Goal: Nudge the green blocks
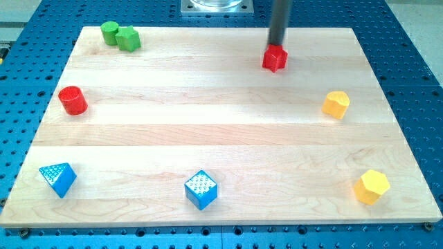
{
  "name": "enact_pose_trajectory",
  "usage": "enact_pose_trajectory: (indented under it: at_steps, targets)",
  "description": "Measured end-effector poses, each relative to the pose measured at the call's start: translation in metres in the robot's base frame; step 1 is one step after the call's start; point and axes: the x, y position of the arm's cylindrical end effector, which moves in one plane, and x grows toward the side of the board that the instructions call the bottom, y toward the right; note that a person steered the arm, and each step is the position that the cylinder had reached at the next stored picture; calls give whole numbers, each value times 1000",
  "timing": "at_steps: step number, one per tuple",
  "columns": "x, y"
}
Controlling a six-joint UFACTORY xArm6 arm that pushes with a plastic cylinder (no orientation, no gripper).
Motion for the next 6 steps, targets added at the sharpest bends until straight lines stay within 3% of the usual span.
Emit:
enact_pose_trajectory:
  at_steps: [1,2,4,6]
  targets:
    - [30,-112]
    - [29,-248]
    - [-36,-382]
    - [-76,-316]
